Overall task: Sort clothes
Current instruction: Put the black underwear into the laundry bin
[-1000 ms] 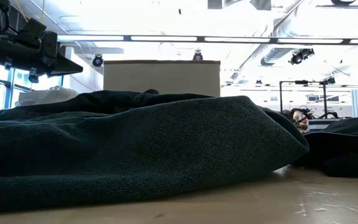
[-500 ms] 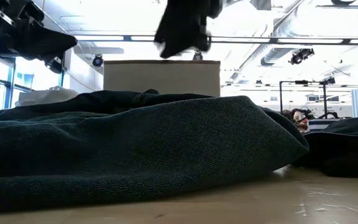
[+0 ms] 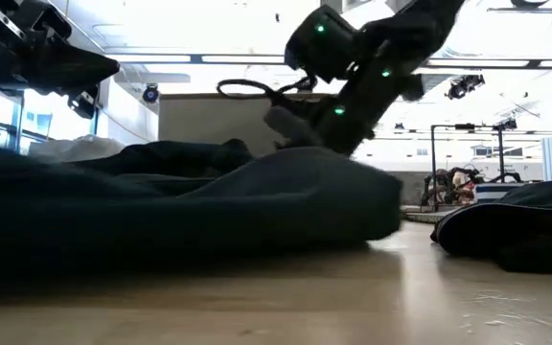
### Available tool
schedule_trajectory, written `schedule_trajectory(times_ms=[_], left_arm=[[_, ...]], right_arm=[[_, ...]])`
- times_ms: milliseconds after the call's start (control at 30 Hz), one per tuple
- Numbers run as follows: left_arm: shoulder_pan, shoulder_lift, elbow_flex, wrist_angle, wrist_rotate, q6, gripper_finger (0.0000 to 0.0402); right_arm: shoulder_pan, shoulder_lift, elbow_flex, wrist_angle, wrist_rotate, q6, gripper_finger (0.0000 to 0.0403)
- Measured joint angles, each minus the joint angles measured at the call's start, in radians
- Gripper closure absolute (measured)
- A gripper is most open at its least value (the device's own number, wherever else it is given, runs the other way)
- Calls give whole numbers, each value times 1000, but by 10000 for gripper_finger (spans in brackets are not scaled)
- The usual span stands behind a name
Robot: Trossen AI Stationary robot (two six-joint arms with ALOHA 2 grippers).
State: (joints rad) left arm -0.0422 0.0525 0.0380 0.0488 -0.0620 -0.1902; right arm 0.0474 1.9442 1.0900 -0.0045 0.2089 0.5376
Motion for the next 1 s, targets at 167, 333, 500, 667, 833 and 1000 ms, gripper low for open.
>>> schedule_trajectory(times_ms=[167,333,500,667,833,1000], left_arm=[[0,0,0,1,-1,-73,394],[1,0,0,2,-52,-88,394],[1,0,0,-6,-10,-114,394],[0,0,0,-7,37,-128,394],[0,0,0,-7,39,-149,394],[0,0,0,-8,39,-149,394]], right_arm=[[-27,-18,127,6,50,-161,241],[21,-69,304,-267,-8,-250,241],[149,-95,484,-617,-19,-240,241],[296,-95,569,-875,-158,-47,241],[417,-95,522,-981,-222,258,241],[479,-94,395,-1063,-216,550,241]])
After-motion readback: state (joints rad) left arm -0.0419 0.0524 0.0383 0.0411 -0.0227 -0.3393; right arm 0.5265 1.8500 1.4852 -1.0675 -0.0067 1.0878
